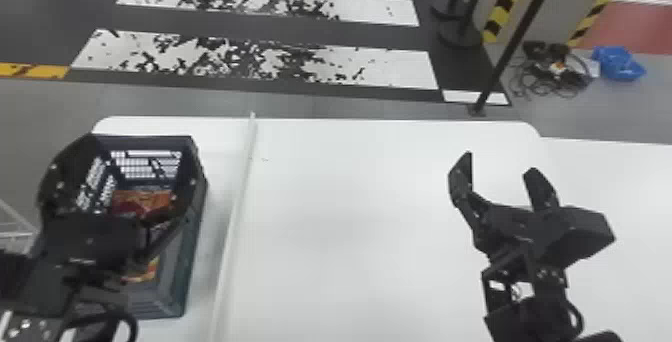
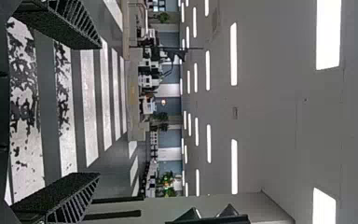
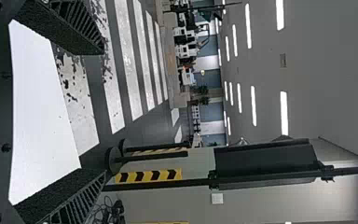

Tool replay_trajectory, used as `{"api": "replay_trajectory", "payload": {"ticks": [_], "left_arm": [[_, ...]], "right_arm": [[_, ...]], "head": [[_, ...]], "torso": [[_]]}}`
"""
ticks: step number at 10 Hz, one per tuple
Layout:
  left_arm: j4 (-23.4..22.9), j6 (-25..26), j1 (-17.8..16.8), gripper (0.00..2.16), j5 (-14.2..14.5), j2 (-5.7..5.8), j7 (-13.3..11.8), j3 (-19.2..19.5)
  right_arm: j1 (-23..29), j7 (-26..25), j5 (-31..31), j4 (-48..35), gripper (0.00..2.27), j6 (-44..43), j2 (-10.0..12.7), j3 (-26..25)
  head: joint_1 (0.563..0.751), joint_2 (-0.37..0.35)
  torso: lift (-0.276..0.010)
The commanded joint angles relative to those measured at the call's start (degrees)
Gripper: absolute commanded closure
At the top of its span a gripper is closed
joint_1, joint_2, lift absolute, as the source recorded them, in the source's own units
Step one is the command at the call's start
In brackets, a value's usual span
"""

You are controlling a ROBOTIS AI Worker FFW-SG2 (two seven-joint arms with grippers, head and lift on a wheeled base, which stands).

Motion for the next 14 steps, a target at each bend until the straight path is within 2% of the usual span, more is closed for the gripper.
{"api": "replay_trajectory", "payload": {"ticks": [1,14], "left_arm": [[0.00,0.00,0.00,0.00,0.00,0.00,0.00,0.00],[0.00,0.00,0.00,0.00,0.00,0.00,0.00,0.00]], "right_arm": [[0.00,0.00,0.00,0.00,0.00,0.00,0.00,0.00],[0.00,0.00,0.00,0.00,0.00,0.00,0.00,0.00]], "head": [[0.695,-0.096],[0.695,-0.096]], "torso": [[-0.029],[-0.029]]}}
